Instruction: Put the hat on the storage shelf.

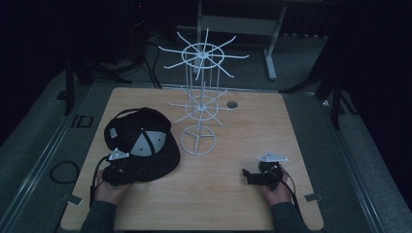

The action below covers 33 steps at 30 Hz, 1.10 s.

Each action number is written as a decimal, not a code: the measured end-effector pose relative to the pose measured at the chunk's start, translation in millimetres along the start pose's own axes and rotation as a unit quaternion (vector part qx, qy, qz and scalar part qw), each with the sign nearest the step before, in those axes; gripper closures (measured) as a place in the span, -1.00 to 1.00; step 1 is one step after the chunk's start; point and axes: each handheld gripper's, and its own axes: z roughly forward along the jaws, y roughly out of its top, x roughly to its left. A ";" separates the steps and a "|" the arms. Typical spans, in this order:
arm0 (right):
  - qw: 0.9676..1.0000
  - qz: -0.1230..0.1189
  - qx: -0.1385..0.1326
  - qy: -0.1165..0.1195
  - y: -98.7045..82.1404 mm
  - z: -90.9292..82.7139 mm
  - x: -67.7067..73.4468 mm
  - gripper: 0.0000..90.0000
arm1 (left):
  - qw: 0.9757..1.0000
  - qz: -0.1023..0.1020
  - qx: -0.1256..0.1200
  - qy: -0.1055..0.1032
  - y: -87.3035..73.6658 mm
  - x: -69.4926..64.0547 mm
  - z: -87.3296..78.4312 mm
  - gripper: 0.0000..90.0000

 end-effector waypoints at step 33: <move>1.000 0.000 0.000 0.000 0.0 0.0 0.0 -0.71 | 0.994 -0.014 -0.030 -0.102 8.7 -23.9 3.0 0.61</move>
